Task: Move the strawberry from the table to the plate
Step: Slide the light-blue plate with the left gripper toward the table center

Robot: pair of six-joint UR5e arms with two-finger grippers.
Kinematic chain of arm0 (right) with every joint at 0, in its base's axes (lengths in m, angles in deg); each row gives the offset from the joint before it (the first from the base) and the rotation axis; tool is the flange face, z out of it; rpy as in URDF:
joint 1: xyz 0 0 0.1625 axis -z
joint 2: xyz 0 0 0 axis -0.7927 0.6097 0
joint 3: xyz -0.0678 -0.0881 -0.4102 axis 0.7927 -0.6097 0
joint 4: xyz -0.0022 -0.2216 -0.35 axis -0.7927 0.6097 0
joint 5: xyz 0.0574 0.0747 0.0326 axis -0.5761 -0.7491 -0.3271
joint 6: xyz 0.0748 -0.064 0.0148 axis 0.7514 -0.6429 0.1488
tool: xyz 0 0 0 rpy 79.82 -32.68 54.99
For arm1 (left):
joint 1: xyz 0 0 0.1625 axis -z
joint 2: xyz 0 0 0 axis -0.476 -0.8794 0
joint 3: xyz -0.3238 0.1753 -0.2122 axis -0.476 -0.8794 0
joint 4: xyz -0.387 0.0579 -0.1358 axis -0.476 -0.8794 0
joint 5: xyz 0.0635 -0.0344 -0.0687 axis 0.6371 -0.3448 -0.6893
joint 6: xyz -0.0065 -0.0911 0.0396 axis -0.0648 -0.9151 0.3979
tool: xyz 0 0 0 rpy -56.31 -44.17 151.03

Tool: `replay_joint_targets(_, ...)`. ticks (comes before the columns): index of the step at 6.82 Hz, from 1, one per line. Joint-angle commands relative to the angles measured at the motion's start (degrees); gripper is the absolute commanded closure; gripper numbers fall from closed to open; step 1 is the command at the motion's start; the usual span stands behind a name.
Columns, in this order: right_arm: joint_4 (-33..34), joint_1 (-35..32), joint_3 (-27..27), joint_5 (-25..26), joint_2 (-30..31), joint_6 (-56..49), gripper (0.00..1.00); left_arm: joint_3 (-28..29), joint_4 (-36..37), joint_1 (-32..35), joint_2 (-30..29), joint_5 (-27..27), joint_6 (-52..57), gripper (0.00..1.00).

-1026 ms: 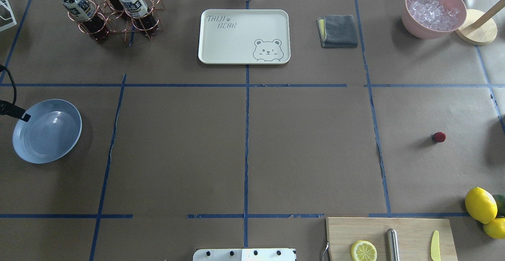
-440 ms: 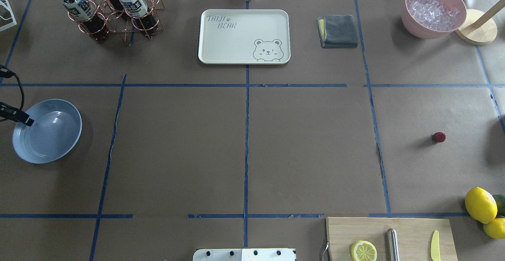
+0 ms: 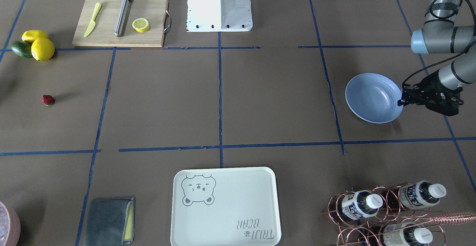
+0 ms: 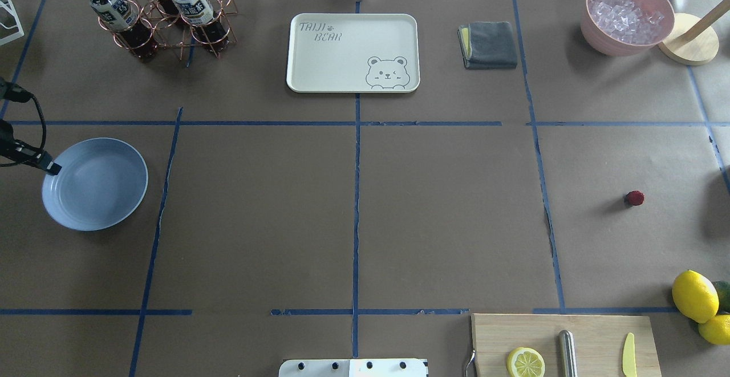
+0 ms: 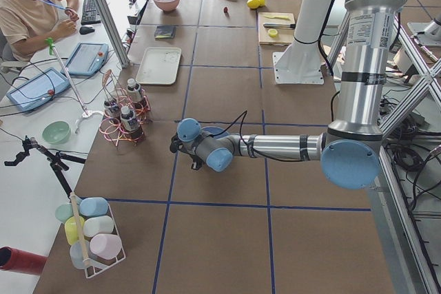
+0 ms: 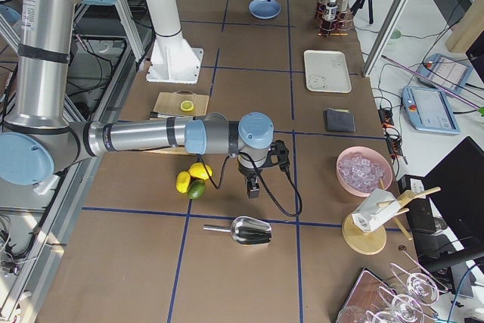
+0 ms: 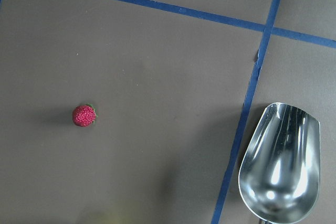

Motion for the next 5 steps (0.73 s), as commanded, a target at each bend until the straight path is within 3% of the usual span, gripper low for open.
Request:
replay_joint_targets(1, -0.18, 0.01, 0.12, 0.07, -0.09, -0.26, 0.0, -8.38, -0.64, -1.83, -4.46, -5.58, -19.27, 1.0)
replay_joint_targets(2, -0.1, -0.08, 0.04, -0.02, 0.0, 0.26, 0.0, -12.0, -0.65, -8.63, -8.23, -4.98, -32.94, 1.0)
replay_joint_targets(3, -0.18, 0.0, 0.21, -1.15, 0.0, -0.08, 0.0, -11.42, -1.6, -16.27, -16.36, -2.19, -47.26, 1.0)
replay_joint_targets(5, -0.53, -0.08, 0.47, -3.7, 0.17, -0.7, 0.0, -10.02, -1.52, -32.01, -25.63, 14.55, -61.77, 1.0)
